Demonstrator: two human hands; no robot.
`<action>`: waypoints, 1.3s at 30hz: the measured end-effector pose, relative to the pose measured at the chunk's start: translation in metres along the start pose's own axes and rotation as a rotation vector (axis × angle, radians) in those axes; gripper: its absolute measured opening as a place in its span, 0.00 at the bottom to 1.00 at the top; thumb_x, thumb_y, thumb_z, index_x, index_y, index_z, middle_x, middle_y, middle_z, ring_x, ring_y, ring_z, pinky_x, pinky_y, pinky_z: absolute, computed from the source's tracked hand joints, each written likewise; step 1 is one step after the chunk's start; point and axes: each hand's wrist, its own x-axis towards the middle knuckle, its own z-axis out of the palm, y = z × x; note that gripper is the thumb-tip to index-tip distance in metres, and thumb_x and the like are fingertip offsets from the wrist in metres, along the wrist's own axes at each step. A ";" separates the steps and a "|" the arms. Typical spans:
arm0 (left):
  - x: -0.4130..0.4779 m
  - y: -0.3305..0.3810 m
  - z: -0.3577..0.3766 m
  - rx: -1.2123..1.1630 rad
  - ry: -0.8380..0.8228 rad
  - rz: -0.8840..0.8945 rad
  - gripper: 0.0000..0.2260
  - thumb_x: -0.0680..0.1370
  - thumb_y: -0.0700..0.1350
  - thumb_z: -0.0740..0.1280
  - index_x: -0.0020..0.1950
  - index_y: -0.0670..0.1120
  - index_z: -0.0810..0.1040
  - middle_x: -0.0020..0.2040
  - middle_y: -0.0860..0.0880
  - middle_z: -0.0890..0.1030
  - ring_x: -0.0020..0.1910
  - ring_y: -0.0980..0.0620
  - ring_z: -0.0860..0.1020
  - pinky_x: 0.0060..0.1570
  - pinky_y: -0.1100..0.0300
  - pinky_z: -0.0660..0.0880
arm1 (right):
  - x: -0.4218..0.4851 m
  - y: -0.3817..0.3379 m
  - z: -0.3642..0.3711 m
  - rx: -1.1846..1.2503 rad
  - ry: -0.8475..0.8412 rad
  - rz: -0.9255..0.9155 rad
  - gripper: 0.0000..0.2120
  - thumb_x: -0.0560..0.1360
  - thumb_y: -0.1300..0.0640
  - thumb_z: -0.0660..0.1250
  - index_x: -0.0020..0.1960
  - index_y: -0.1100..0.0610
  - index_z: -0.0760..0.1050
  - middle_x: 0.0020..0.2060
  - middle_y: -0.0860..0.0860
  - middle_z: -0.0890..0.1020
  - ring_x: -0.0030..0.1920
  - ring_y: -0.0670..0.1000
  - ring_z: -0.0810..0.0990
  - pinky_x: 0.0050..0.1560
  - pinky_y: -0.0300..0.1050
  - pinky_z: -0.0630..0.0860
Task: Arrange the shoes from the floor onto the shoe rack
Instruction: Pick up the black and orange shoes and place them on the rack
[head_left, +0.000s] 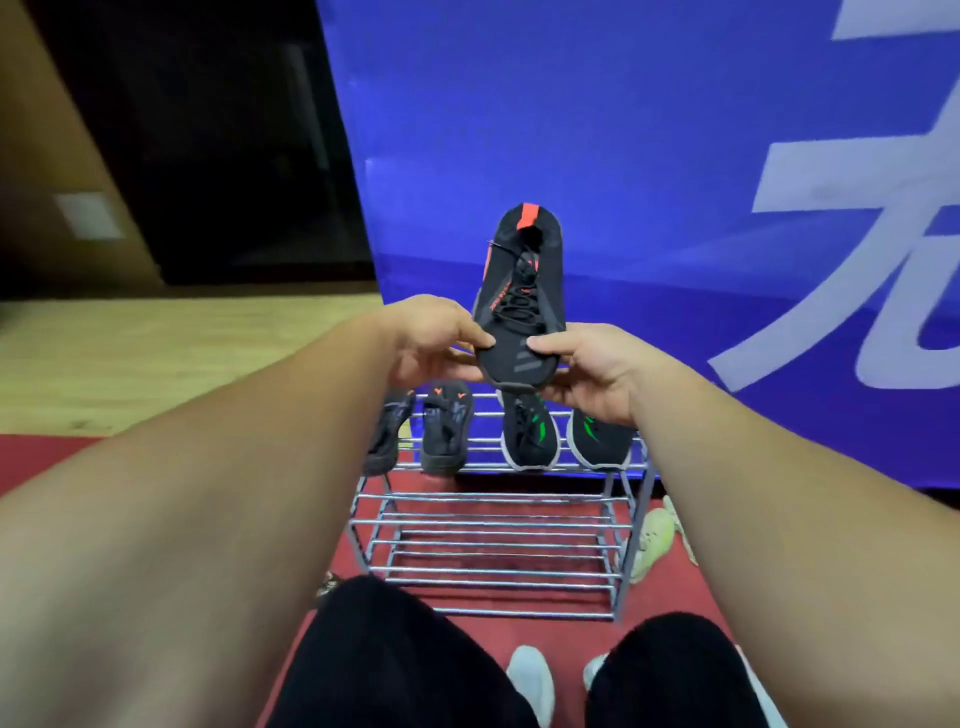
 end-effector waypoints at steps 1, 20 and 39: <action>-0.008 -0.002 -0.015 -0.009 0.031 -0.004 0.16 0.80 0.32 0.66 0.34 0.44 0.78 0.49 0.42 0.84 0.55 0.38 0.84 0.59 0.46 0.81 | 0.007 0.000 0.014 -0.018 -0.043 0.014 0.13 0.77 0.59 0.71 0.61 0.55 0.81 0.56 0.55 0.87 0.46 0.55 0.83 0.41 0.44 0.76; -0.195 -0.201 -0.294 -0.296 0.687 -0.355 0.04 0.82 0.36 0.63 0.51 0.39 0.77 0.40 0.42 0.81 0.36 0.50 0.82 0.41 0.59 0.83 | 0.071 0.099 0.338 -0.402 -0.417 0.257 0.15 0.80 0.43 0.67 0.55 0.55 0.76 0.44 0.53 0.83 0.35 0.52 0.83 0.36 0.43 0.77; -0.148 -0.446 -0.353 -0.723 0.694 -0.573 0.06 0.84 0.36 0.61 0.52 0.37 0.77 0.45 0.43 0.80 0.44 0.50 0.81 0.41 0.57 0.83 | 0.101 0.312 0.460 -0.598 -0.542 0.683 0.23 0.78 0.40 0.69 0.62 0.57 0.75 0.50 0.56 0.81 0.39 0.56 0.86 0.31 0.46 0.82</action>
